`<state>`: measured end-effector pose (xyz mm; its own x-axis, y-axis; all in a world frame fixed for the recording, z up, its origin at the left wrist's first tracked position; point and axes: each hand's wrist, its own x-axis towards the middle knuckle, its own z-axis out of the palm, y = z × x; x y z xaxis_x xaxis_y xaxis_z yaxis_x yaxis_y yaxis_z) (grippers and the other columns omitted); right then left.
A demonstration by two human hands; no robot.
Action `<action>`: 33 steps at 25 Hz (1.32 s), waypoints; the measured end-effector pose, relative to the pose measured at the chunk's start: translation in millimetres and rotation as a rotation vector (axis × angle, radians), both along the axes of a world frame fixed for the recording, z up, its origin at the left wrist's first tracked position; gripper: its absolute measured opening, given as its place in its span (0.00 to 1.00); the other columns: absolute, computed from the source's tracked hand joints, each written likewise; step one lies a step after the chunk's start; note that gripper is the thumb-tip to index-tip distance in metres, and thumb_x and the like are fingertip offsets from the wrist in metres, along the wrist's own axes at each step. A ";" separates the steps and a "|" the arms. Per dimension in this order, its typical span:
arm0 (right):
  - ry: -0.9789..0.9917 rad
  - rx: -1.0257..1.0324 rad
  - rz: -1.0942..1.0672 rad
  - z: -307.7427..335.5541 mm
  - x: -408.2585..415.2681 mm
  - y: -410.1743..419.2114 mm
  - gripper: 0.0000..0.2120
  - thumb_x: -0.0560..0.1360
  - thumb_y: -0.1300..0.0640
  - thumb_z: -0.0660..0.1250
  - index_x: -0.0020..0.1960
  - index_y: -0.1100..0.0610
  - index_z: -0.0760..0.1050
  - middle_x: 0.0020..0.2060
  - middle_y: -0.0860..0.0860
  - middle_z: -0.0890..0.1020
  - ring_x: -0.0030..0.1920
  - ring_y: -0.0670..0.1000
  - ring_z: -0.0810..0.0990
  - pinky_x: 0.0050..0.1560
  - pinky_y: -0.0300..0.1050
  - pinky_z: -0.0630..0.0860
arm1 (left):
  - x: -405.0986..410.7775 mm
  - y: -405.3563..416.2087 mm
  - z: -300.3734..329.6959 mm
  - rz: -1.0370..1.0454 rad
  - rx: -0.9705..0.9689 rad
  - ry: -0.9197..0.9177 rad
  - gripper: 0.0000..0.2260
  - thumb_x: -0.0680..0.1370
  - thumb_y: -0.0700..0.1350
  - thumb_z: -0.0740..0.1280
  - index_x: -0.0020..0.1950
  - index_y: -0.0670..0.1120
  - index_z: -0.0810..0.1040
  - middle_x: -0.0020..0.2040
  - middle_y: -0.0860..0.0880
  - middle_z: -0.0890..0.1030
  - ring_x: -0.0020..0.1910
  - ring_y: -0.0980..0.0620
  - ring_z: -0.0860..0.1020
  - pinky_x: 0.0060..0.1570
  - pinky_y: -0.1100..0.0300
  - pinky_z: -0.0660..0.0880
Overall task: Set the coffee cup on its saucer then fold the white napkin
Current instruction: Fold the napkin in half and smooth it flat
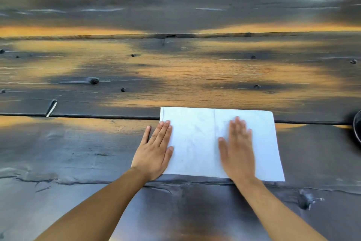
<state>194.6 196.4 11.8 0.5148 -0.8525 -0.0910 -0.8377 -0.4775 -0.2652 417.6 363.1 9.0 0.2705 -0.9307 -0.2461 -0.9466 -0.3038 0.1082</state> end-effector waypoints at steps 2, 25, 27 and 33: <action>-0.045 0.035 0.152 4.2 50.7 29.4 0.31 0.82 0.48 0.48 0.80 0.63 0.54 0.81 0.58 0.54 0.81 0.58 0.51 0.81 0.56 0.48 | 0.3 0.0 -0.3 0.001 -0.006 -0.003 0.29 0.85 0.56 0.43 0.82 0.45 0.40 0.83 0.50 0.40 0.82 0.53 0.37 0.79 0.44 0.43; -0.093 0.059 -0.528 23.6 -93.8 -26.4 0.24 0.76 0.55 0.67 0.69 0.63 0.71 0.63 0.62 0.74 0.61 0.64 0.71 0.61 0.61 0.71 | -1.1 -8.6 6.7 -0.033 0.119 -0.034 0.31 0.84 0.56 0.43 0.82 0.43 0.40 0.83 0.47 0.39 0.82 0.50 0.37 0.77 0.42 0.39; -0.081 0.156 -0.597 30.8 -95.8 -21.1 0.22 0.76 0.54 0.66 0.68 0.62 0.73 0.61 0.61 0.74 0.59 0.63 0.70 0.59 0.59 0.73 | -15.8 -16.4 14.1 0.026 0.066 -0.116 0.30 0.81 0.52 0.52 0.81 0.40 0.57 0.82 0.40 0.56 0.82 0.43 0.53 0.76 0.37 0.45; -0.087 0.377 -0.675 46.4 -102.0 -21.6 0.22 0.76 0.56 0.67 0.69 0.61 0.71 0.62 0.61 0.75 0.59 0.64 0.76 0.51 0.53 0.74 | -84.9 -60.0 28.7 -0.025 -0.044 0.022 0.25 0.70 0.40 0.65 0.67 0.40 0.75 0.64 0.40 0.77 0.63 0.38 0.76 0.72 0.41 0.67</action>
<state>92.5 174.8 58.3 -0.0862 -0.9035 -0.4198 -0.8836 0.2640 -0.3868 332.7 303.0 37.7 0.2422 -0.9470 -0.2110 -0.9509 -0.2748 0.1421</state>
